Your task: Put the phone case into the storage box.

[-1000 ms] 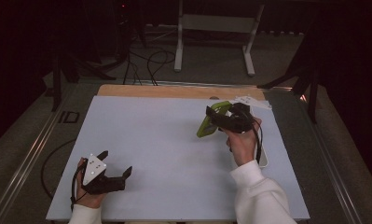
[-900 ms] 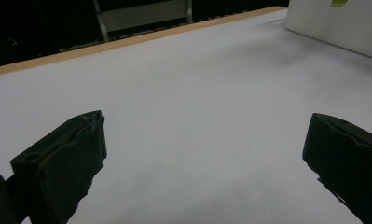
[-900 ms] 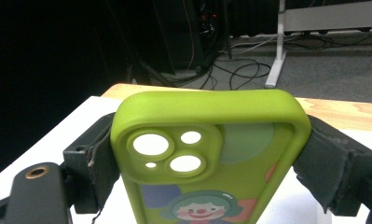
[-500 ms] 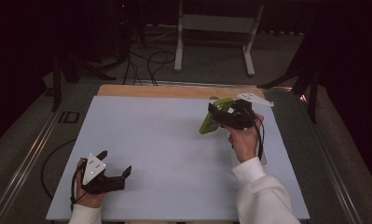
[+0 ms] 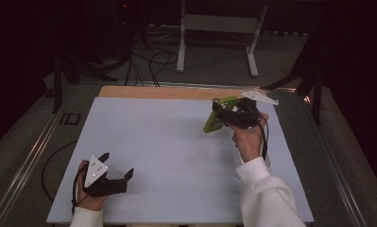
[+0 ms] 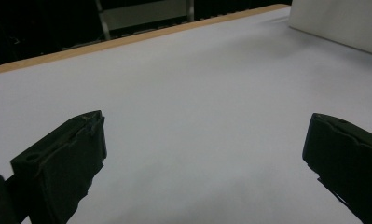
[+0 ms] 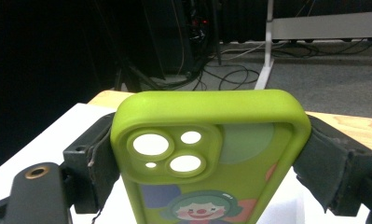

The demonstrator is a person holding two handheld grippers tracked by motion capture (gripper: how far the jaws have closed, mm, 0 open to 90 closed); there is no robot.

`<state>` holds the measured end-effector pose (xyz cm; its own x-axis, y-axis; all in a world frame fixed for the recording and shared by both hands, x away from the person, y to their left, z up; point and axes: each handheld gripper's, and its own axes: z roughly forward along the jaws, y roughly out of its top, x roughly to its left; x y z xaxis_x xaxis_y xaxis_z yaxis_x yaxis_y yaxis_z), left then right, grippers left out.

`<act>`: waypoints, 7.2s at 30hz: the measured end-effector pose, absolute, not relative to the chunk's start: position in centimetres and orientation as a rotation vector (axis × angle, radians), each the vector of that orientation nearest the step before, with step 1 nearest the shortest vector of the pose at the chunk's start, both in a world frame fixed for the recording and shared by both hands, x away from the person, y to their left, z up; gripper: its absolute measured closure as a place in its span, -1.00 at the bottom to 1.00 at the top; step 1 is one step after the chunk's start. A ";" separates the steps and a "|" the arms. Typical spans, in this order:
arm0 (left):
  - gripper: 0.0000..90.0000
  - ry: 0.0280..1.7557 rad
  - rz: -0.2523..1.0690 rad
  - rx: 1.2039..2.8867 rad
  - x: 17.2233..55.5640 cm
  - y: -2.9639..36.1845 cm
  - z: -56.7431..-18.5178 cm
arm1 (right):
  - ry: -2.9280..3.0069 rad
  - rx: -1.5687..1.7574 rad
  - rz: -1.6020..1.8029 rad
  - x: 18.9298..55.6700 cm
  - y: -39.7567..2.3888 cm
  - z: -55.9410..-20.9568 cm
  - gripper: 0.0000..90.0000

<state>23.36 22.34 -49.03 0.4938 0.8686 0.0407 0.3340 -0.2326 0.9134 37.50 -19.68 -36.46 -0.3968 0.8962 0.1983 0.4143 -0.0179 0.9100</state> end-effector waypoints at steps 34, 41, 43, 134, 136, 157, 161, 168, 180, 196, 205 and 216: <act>-1.00 1.011 0.713 1.792 23.3 22.2 -48.9 | 1.746 1.396 1.338 39.1 -21.6 -35.3 -0.65; -1.00 1.012 0.714 1.791 23.2 22.2 -48.9 | 1.734 1.406 1.331 39.4 -22.0 -35.2 -0.65; -1.00 1.012 0.714 1.791 23.2 22.2 -48.9 | 1.725 1.417 1.332 39.4 -22.1 -35.2 -0.65; -1.00 1.015 0.722 1.784 23.2 22.3 -48.9 | 1.601 1.526 1.050 42.8 -26.3 -37.0 -0.65; -1.00 1.015 0.722 1.784 23.2 22.3 -48.9 | 1.599 1.533 1.046 42.9 -26.4 -37.2 -0.65; -1.00 1.022 0.727 1.777 23.0 22.6 -48.9 | 1.609 1.568 1.013 44.1 -26.1 -39.0 -0.65; -1.00 1.025 0.729 1.774 23.0 22.6 -48.9 | 1.609 1.569 1.011 44.2 -26.1 -39.2 -0.65; -1.00 1.024 0.730 1.776 23.0 22.6 -48.9 | 1.615 1.577 1.002 44.5 -26.0 -39.8 -0.65; -1.00 1.024 0.729 1.777 23.0 22.6 -48.9 | 1.617 1.586 0.989 44.7 -26.0 -40.3 -0.65; -1.00 1.024 0.728 1.772 22.9 22.7 -48.9 | 1.633 1.594 0.959 45.2 -25.6 -41.2 -0.65; -1.00 1.026 0.726 1.770 22.9 22.7 -48.9 | 1.646 1.593 0.933 45.5 -25.3 -41.8 -0.65; -1.00 1.024 0.727 1.770 22.9 22.8 -48.9 | 1.667 1.606 0.884 45.9 -25.2 -42.5 -0.66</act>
<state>22.93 22.77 -48.90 0.4763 0.8785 0.0374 0.3254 -0.2157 0.9207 45.89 -25.21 -42.46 -0.0369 0.9993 -0.0013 0.5600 0.0218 0.8282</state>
